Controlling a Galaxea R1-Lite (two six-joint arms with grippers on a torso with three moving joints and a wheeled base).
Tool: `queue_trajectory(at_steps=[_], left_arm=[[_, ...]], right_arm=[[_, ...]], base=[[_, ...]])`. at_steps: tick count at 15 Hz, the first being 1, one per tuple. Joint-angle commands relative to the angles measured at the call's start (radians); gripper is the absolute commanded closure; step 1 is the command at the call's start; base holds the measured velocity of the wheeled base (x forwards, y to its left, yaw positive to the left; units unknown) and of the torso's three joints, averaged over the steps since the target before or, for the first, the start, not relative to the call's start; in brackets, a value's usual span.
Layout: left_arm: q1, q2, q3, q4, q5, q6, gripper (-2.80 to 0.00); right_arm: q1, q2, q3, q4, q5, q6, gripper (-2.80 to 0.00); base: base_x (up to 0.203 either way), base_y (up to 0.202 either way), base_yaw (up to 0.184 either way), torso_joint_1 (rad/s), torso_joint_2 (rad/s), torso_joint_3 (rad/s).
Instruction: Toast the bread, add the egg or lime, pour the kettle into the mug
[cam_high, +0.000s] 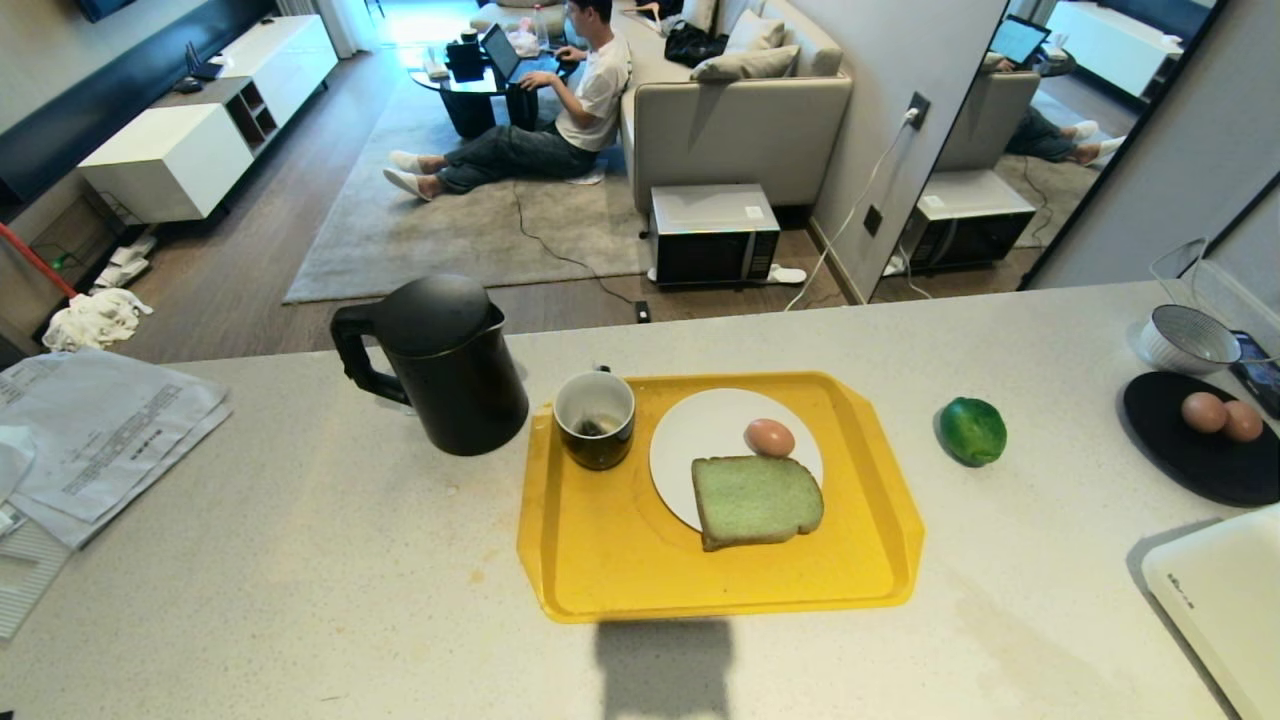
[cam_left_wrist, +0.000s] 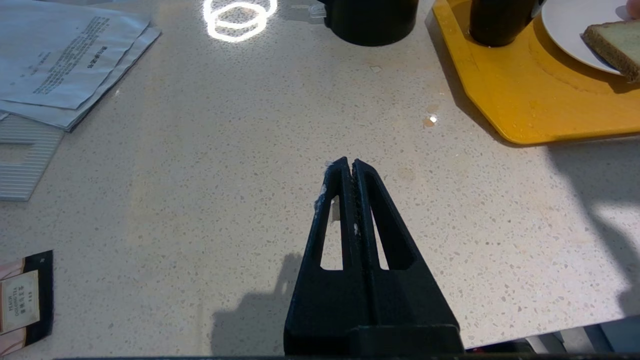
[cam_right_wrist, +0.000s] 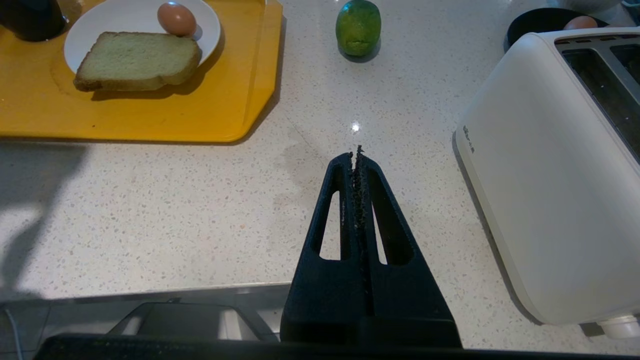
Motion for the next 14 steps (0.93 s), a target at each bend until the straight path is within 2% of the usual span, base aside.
queue_trajectory(at_steps=[1, 8, 14], left_arm=[[0.001, 0.001, 0.000, 0.000, 0.000, 0.001, 0.00], [0.001, 0.000, 0.000, 0.000, 0.003, 0.001, 0.00], [0.000, 0.000, 0.000, 0.000, 0.003, 0.001, 0.00]], right_arm=[[0.000, -0.001, 0.002, 0.000, 0.002, -0.003, 0.00], [0.000, -0.001, 0.002, 0.000, 0.003, -0.003, 0.00], [0.000, -0.001, 0.002, 0.000, -0.002, 0.003, 0.00]], base=[[0.000, 0.000, 0.000, 0.000, 0.00, 0.000], [0.000, 0.000, 0.000, 0.000, 0.00, 0.000], [0.000, 0.000, 0.000, -0.069, 0.14, 0.065]])
